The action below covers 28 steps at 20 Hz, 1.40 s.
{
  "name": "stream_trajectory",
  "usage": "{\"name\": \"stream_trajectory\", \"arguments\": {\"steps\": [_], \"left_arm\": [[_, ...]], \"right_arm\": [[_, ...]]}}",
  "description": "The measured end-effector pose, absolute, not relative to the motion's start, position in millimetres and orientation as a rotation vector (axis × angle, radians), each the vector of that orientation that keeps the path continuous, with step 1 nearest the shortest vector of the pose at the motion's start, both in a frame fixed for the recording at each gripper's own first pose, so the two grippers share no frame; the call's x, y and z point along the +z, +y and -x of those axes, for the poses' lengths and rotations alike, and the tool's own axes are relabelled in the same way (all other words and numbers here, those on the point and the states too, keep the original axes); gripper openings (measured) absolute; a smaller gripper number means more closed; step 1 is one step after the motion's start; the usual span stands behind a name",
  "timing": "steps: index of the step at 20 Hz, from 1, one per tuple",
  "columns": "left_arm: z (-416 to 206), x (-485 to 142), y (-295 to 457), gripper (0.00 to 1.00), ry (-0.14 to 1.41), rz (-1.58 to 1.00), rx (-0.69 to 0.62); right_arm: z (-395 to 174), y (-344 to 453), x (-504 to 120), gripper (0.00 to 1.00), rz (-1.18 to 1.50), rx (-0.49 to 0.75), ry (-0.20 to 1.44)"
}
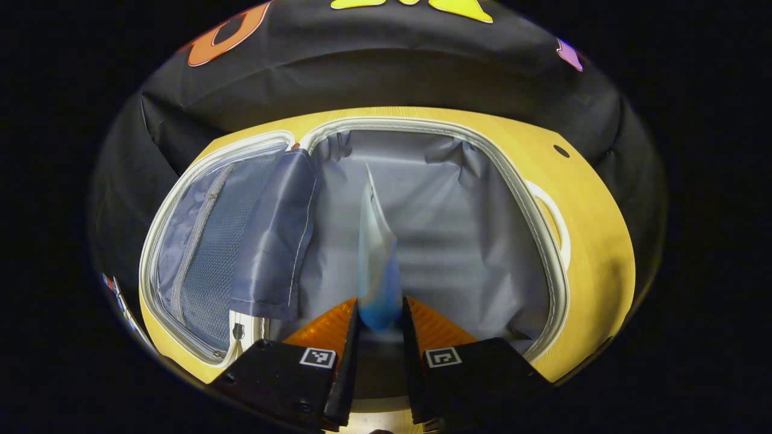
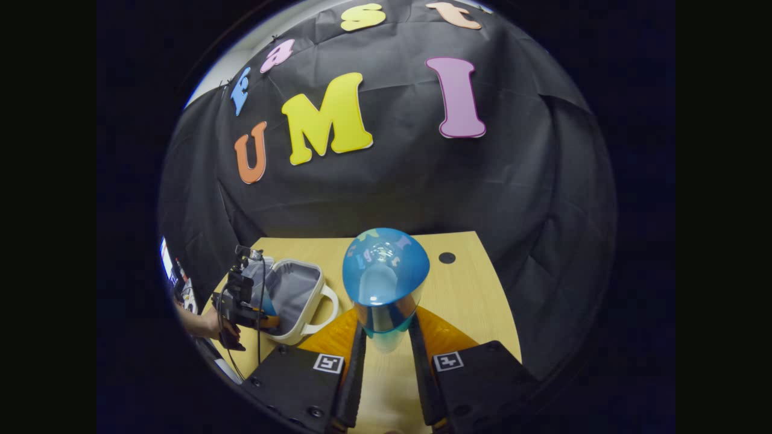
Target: First open the suitcase, pack the skin care products into it, and then close the suitcase.
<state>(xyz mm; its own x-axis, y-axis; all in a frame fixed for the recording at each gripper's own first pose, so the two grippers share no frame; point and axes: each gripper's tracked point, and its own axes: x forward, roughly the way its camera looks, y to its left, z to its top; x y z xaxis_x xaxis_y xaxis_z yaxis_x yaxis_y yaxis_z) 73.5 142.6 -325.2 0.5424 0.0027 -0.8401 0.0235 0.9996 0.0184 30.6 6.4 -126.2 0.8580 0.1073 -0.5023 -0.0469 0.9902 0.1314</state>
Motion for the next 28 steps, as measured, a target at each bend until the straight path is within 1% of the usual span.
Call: {"name": "stream_trajectory", "arguments": {"steps": [3, 7, 12, 13, 14, 15, 16, 17, 18, 19, 20, 21, 22, 23, 24, 25, 26, 28], "left_arm": [[-78.5, -324.3, 142.2, 0.4, 1.032, -0.075, -0.005], [-80.5, -324.7, 141.8, 0.4, 1.114, -0.139, 0.0], [-82.8, -324.4, 140.2, 0.4, 1.206, -0.21, -0.021], [-83.1, -326.3, 138.9, 0.41, 1.217, -0.204, -0.027], [-79.9, -328.1, 137.1, 0.48, 1.234, -0.186, -0.025], [-81.6, -326.7, 137.1, 0.43, 1.223, -0.178, -0.025], [-80.9, -328.5, 135.5, 0.45, 1.226, -0.162, -0.029], [-81.1, -328.4, 135.7, 0.45, 1.222, -0.153, -0.025], [-79.9, -329.0, 136.1, 0.53, 1.219, -0.141, -0.026], [-79.0, -326.3, 135.0, 0.53, 1.204, -0.122, -0.028], [-79.6, -321.2, 132.6, 0.45, 1.174, -0.091, -0.031], [-79.9, -313.9, 130.5, 0.55, 1.133, -0.054, -0.035], [-80.4, -303.4, 131.2, 0.55, 1.092, -0.019, -0.032], [-77.8, -293.9, 132.9, 0.79, 1.046, 0.021, -0.033], [-75.0, -280.7, 137.2, 0.86, 0.999, 0.064, -0.025], [-71.4, -266.2, 143.4, 0.89, 0.944, 0.101, -0.013], [-68.1, -248.7, 150.6, 0.9, 0.869, 0.143, -0.001], [-54.6, -215.3, 165.3, 0.9, 0.707, 0.232, 0.025]], "right_arm": [[-26.0, 4.0, -122.2, 0.37, -0.124, 0.07, 0.523], [-18.8, 3.2, -120.1, 0.37, -0.129, 0.069, 0.516], [-8.8, -0.6, -117.6, 0.37, -0.13, 0.068, 0.498], [-5.3, -2.3, -117.6, 0.34, -0.133, 0.067, 0.499], [-3.5, -3.5, -118.9, 0.37, -0.138, 0.065, 0.499], [-1.4, -5.5, -118.8, 0.34, -0.14, 0.063, 0.5], [1.4, -7.3, -119.6, 0.37, -0.141, 0.06, 0.5], [1.8, -7.5, -120.2, 0.37, -0.141, 0.058, 0.501], [1.3, -5.3, -120.9, 0.37, -0.141, 0.06, 0.503], [0.8, -0.2, -120.0, 0.37, -0.138, 0.068, 0.504], [-1.0, 8.9, -120.1, 0.34, -0.133, 0.088, 0.505], [-5.0, 23.6, -119.9, 0.37, -0.123, 0.118, 0.506], [-13.0, 43.4, -121.2, 0.37, -0.116, 0.152, 0.505], [-20.6, 65.5, -122.0, 0.37, -0.112, 0.193, 0.508], [-28.7, 89.6, -124.1, 0.35, -0.108, 0.237, 0.517], [-38.5, 116.3, -128.5, 0.35, -0.108, 0.286, 0.524], [-50.1, 147.2, -134.2, 0.37, -0.113, 0.334, 0.538], [-81.2, 210.8, -156.1, 0.36, -0.152, 0.415, 0.592]]}}
